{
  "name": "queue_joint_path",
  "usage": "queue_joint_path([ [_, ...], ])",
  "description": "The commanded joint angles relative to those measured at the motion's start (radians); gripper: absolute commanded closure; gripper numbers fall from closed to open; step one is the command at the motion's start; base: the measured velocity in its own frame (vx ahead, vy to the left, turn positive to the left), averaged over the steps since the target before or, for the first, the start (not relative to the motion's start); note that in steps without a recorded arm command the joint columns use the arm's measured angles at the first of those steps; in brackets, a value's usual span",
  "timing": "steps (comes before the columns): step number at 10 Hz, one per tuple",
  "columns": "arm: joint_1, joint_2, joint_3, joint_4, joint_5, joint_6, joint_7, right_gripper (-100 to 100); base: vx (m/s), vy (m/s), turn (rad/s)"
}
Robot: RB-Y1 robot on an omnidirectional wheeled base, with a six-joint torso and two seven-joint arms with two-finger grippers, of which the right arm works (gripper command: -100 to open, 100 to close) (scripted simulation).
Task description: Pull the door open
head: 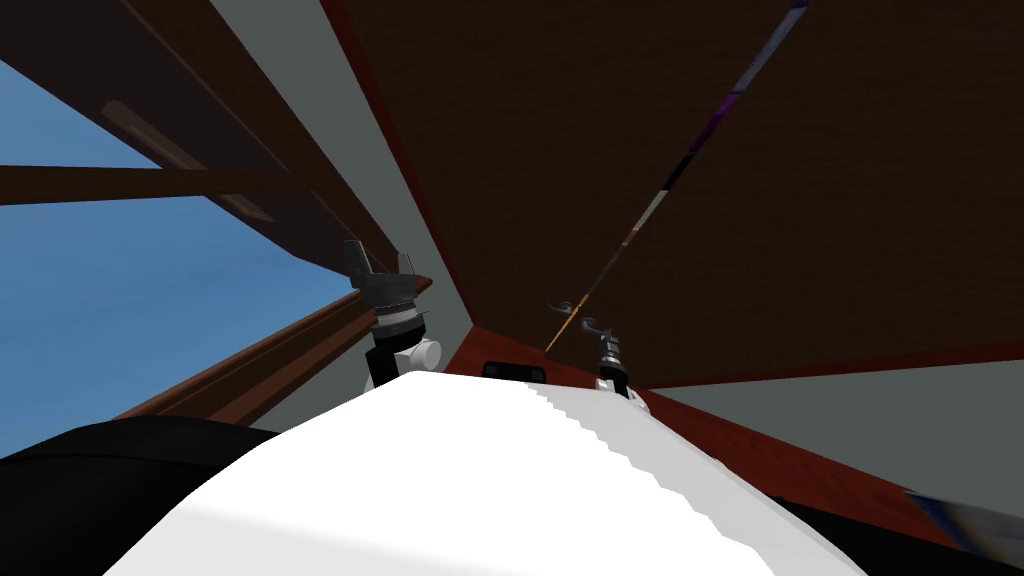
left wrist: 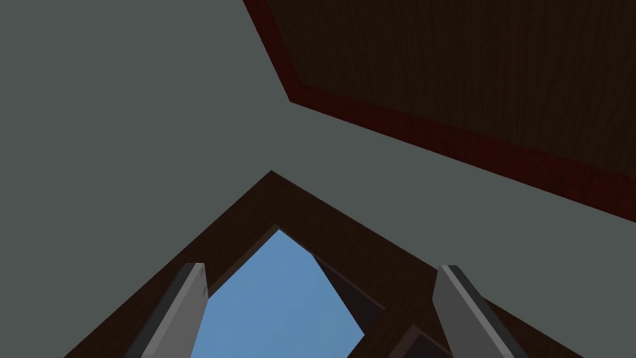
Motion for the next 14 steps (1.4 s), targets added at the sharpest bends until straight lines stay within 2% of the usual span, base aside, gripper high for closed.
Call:
queue_joint_path([
  [1,0.007,-0.007,-0.008,-0.050,-0.004,0.020,0.001,100,-0.003,0.004,-0.024],
  [3,0.007,-0.007,-0.008,-0.039,-0.004,0.020,0.001,100,0.008,-0.006,0.016],
  [4,0.007,-0.007,-0.008,-0.050,-0.004,0.020,0.001,100,0.012,-0.005,0.002],
  [6,0.024,-0.007,0.008,-0.060,0.010,0.010,-0.019,100,-0.113,0.013,0.087],
  [8,0.032,-0.016,0.021,-0.062,0.022,-0.005,-0.039,100,-0.150,0.001,0.077],
  [14,0.055,-0.041,0.095,-0.077,0.087,-0.071,-0.130,100,-0.205,-0.040,0.140],
])
